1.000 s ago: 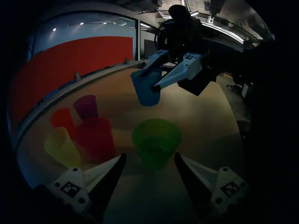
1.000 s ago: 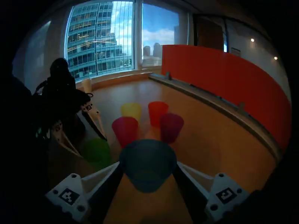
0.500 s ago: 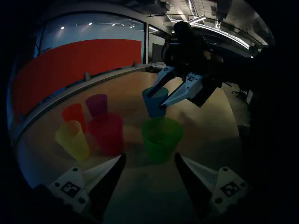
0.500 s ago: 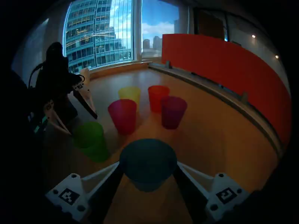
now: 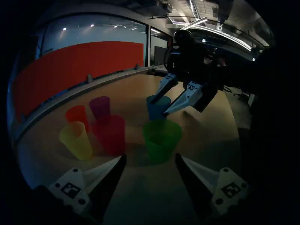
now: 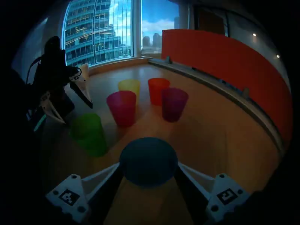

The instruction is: Pour water

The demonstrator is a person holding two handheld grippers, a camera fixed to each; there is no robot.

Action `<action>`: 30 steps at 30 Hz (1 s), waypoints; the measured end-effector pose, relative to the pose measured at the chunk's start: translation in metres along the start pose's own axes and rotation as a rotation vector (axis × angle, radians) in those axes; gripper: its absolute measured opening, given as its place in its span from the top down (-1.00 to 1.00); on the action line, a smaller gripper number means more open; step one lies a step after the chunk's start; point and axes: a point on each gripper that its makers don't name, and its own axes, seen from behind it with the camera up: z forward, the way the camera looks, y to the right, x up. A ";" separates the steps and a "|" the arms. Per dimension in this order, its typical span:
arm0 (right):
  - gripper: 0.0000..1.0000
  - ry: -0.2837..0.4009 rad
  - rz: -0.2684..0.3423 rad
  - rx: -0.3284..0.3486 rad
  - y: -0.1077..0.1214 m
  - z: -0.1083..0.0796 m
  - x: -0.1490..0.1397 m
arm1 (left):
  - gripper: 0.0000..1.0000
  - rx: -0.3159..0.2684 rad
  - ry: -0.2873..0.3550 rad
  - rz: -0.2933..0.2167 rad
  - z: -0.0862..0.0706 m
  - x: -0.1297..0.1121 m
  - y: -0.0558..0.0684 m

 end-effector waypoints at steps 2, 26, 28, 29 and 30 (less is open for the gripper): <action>-0.82 -0.001 -0.002 0.000 -0.001 -0.001 -0.001 | -0.92 0.000 -0.001 0.001 0.000 0.000 0.000; -1.00 -0.015 0.030 -0.060 0.006 -0.024 -0.021 | -0.91 0.084 0.013 -0.034 -0.016 -0.003 -0.021; -1.00 -0.012 0.036 -0.070 0.007 -0.029 -0.023 | -0.92 0.106 0.017 -0.044 -0.020 -0.004 -0.027; -1.00 -0.010 0.039 -0.075 0.008 -0.031 -0.024 | -0.92 0.116 0.019 -0.049 -0.022 -0.004 -0.030; -1.00 -0.008 0.042 -0.081 0.009 -0.034 -0.025 | -0.92 0.127 0.022 -0.055 -0.024 -0.004 -0.033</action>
